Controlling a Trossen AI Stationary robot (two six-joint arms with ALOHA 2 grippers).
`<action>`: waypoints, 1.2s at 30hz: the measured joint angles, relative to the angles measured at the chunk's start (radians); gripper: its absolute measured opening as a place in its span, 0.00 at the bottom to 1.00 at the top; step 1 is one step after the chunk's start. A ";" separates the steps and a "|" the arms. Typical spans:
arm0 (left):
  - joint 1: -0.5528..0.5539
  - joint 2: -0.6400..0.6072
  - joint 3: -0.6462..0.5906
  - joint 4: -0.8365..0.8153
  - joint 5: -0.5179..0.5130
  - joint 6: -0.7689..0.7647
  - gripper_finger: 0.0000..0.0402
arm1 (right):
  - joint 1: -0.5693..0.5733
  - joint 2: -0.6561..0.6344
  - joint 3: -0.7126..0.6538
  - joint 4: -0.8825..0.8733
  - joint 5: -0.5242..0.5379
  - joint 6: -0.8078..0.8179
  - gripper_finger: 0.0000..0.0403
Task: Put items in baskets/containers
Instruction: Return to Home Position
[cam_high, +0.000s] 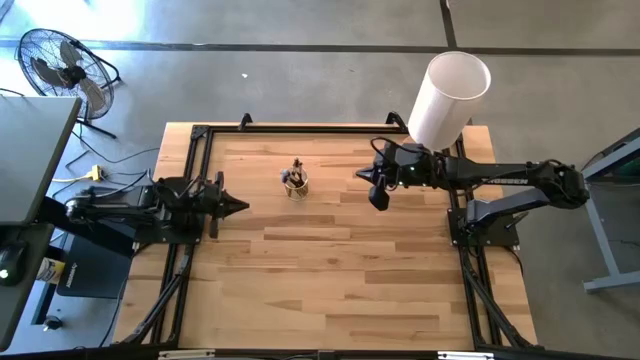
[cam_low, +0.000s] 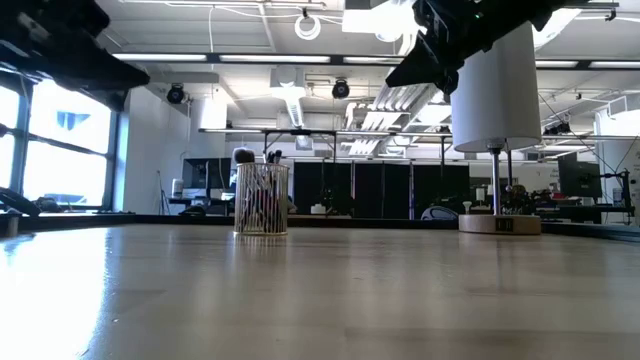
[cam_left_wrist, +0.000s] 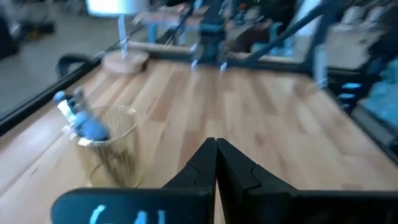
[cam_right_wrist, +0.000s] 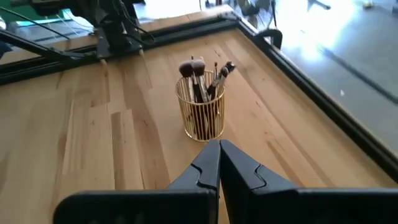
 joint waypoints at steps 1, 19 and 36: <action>0.000 -0.046 -0.020 0.003 0.026 0.012 0.00 | 0.000 -0.012 -0.021 0.025 -0.004 -0.012 0.01; 0.000 -0.038 -0.181 0.202 0.050 -0.018 0.01 | -0.001 -0.184 -0.306 0.268 -0.134 -0.114 0.00; 0.000 -0.039 -0.181 0.200 0.053 -0.018 0.01 | 0.104 -0.726 -0.809 0.506 -0.035 0.135 0.00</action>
